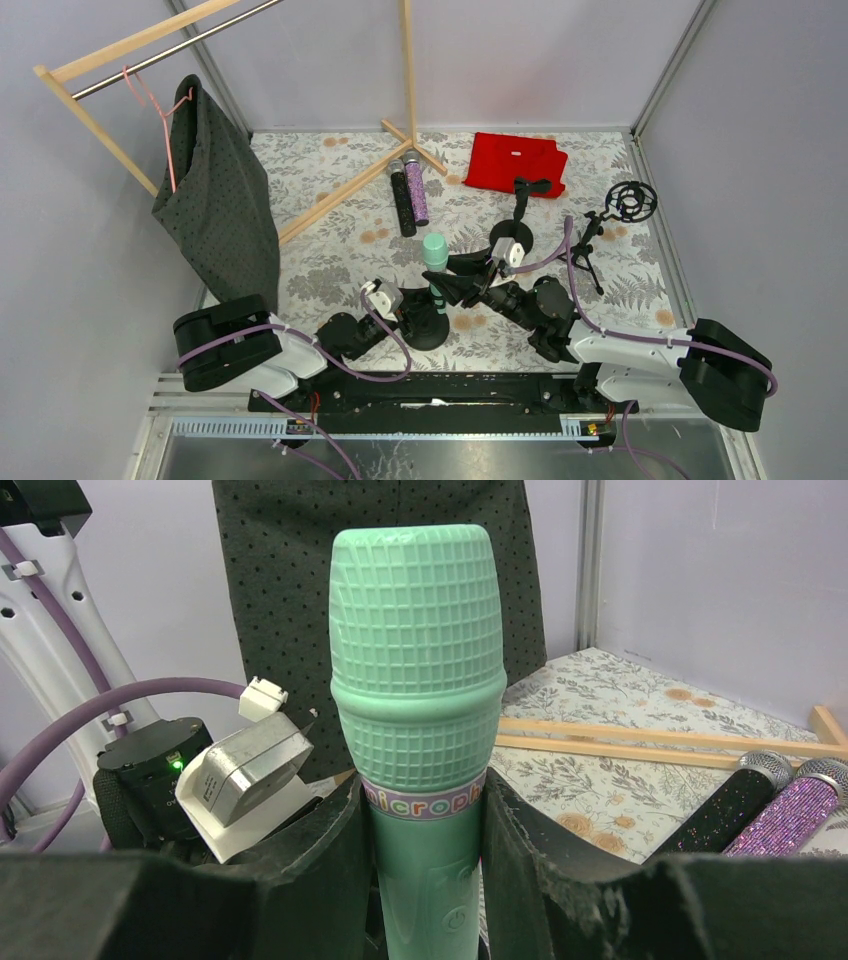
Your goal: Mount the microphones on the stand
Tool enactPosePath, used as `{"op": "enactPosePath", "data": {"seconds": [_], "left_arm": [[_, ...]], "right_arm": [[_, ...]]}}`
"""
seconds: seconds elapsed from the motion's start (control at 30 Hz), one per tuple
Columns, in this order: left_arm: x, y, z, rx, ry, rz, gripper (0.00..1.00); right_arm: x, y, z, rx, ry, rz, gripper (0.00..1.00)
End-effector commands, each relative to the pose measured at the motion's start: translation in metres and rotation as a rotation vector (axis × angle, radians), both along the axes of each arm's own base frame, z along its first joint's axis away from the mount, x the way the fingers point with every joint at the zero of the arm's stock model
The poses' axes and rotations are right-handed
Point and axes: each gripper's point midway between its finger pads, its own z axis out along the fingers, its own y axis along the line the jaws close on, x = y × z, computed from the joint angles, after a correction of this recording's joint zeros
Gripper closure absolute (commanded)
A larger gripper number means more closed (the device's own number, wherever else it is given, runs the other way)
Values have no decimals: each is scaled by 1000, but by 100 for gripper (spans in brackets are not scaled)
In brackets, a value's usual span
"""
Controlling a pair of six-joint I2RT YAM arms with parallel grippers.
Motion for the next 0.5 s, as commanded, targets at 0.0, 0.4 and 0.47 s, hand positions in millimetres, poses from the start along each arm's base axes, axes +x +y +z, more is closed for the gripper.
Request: {"op": "enactPosePath", "data": {"seconds": [0.0, 0.4, 0.47], "left_arm": [[4, 7, -19, 40, 56, 37, 100], [5, 7, -19, 43, 51, 40, 100], [2, 2, -21, 65, 44, 10, 99]], "right_arm": [[-57, -21, -192, -550, 412, 143, 100], [-54, -25, -185, -525, 384, 117, 100], [-50, -23, -176, -510, 360, 105, 100]]}}
